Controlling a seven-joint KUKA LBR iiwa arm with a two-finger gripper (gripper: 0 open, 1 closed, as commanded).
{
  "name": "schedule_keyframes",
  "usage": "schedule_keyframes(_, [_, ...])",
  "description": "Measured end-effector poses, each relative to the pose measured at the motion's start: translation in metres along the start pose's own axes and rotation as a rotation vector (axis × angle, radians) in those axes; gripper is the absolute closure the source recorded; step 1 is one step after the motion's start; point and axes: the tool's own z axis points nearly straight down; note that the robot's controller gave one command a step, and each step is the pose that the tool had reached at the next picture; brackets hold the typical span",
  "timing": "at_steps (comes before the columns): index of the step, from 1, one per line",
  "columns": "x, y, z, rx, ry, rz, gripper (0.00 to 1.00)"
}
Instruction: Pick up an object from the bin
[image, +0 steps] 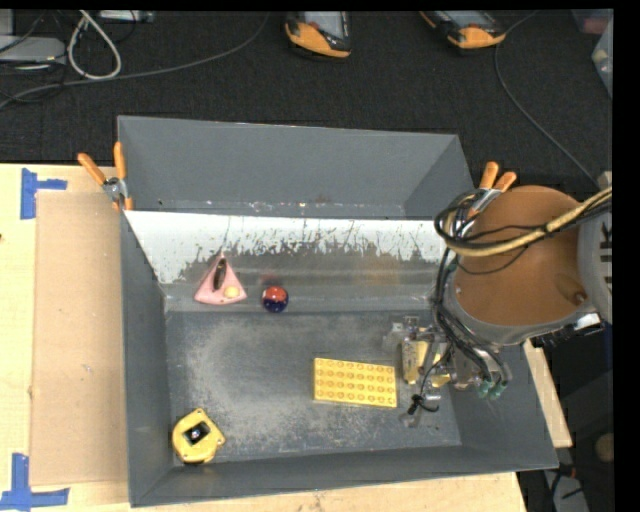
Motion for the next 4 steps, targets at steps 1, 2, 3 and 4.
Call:
schedule_keyframes(1, [-0.002,0.0,-0.004,0.0,-0.009,0.0,0.0])
schedule_keyframes(2, [-0.024,-0.001,0.077,-0.001,-0.01,0.114,0.0])
schedule_keyframes(3, [-0.033,0.001,0.092,-0.001,-0.01,0.097,0.0])
schedule_keyframes(4, [-0.047,0.012,0.088,-0.002,-0.005,0.114,0.0])
